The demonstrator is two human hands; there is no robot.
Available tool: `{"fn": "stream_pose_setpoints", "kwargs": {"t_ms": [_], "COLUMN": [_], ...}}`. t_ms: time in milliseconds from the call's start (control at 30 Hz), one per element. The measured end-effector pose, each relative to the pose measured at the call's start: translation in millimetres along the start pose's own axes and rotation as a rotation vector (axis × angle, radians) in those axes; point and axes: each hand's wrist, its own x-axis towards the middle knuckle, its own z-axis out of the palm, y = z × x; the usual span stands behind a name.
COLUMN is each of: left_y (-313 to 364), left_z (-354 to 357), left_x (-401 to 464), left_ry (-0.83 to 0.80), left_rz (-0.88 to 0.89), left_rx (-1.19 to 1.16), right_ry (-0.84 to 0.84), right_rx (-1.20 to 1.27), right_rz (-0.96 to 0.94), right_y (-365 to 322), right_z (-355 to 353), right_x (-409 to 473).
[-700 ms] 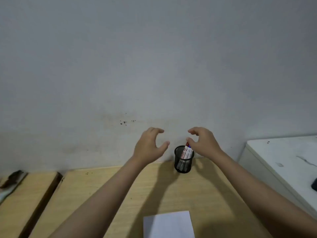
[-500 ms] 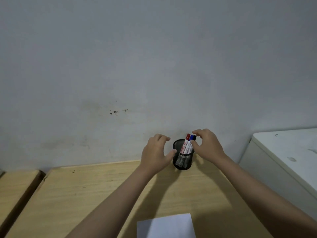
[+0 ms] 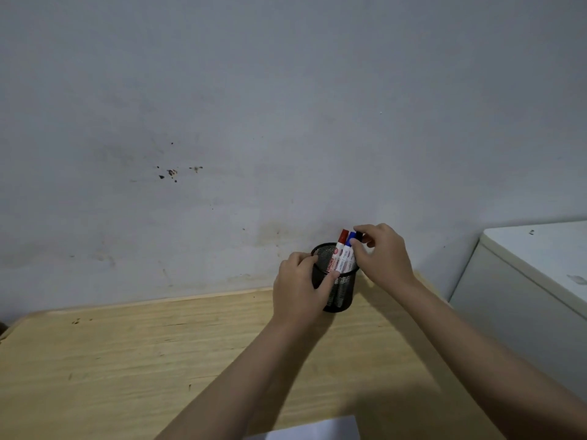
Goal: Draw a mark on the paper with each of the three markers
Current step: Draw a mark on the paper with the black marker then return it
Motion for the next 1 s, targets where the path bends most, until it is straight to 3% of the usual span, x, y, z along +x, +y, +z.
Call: {"fn": "stream_pose_setpoints", "kwargs": {"t_ms": [267, 500, 667, 833, 1000], "left_y": [12.9, 64.7, 91.0, 100.5, 101.7], "left_z": [-14.8, -60.5, -88.4, -123.3, -156.3], "left_x": [-3.4, -48.5, -82.1, -111.0, -132.7], "left_ry": [-0.057, 0.043, 0.147, 0.194, 0.156], "left_rz": [0.0, 0.085, 0.009, 0.002, 0.055], "left_rx": [0.059, -0.532, -0.811, -0.789, -0.627], "right_ry": [0.073, 0.285, 0.218, 0.077, 0.163], "right_rx": [0.154, 0.44, 0.679, 0.683, 0.79], "right_rz": [-0.086, -0.095, -0.028, -0.08, -0.02], "right_y": [-27.1, -63.9, -83.7, -95.1, -119.9], "right_z": [-39.9, -97.6, -97.0, -102.8, -121.8], "right_x": [-11.9, -78.7, -149.7, -188.2, -185.8]}}
